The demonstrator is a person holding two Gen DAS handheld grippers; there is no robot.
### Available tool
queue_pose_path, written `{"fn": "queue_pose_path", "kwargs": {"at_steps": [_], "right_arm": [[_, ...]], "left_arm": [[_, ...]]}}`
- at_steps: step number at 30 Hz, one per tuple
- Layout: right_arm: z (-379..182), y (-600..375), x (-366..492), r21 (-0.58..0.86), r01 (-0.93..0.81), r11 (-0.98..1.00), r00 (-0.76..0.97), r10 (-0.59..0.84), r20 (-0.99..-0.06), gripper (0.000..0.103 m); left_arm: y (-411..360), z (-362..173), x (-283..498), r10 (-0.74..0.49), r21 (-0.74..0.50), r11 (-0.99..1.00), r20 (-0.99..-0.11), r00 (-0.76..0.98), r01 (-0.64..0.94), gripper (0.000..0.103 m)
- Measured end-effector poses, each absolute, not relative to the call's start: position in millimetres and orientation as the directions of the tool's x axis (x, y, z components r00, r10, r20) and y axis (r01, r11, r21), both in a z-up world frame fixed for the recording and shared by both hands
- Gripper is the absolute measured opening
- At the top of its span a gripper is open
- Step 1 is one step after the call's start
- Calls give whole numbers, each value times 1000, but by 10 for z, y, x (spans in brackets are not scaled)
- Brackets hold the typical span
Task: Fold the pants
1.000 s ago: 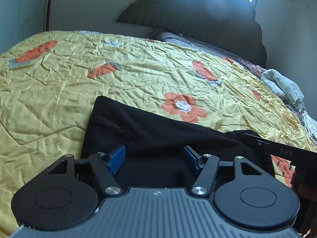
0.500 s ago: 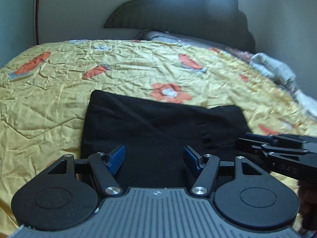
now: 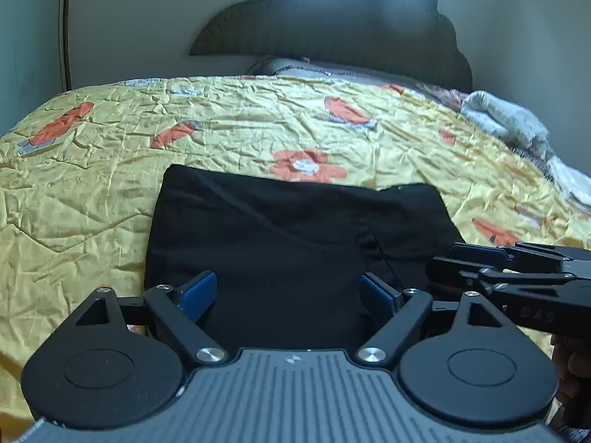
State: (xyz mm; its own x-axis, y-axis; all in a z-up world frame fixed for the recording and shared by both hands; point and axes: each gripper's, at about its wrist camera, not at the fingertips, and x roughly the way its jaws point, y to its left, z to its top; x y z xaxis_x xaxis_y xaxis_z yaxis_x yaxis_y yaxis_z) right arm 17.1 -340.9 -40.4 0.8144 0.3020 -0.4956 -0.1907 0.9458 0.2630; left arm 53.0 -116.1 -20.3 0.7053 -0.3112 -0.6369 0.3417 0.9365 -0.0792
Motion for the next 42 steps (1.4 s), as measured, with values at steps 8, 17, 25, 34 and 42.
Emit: {"fn": "queue_pose_path", "kwargs": {"at_steps": [8, 17, 25, 34, 42], "right_arm": [[-417, -3426, 158, 245, -155, 957, 828, 261, -497, 40], [-442, -3730, 229, 316, -118, 941, 835, 266, -481, 63], [-731, -4240, 553, 581, -114, 806, 728, 466, -503, 64], [-818, -4340, 786, 681, -262, 684, 582, 675, -453, 65], [-948, -4341, 1118, 785, -278, 553, 531, 770, -354, 65]], "left_arm": [[-1217, -183, 475, -283, -23, 937, -638, 716, 350, 87], [-777, -90, 691, -245, -44, 959, -624, 742, 280, 93], [35, -361, 1241, -533, -520, 835, -685, 498, 179, 93], [40, -537, 1439, -729, -692, 675, -569, 382, 257, 93], [-37, -640, 1613, -783, -767, 596, -490, 383, 238, 94]]}}
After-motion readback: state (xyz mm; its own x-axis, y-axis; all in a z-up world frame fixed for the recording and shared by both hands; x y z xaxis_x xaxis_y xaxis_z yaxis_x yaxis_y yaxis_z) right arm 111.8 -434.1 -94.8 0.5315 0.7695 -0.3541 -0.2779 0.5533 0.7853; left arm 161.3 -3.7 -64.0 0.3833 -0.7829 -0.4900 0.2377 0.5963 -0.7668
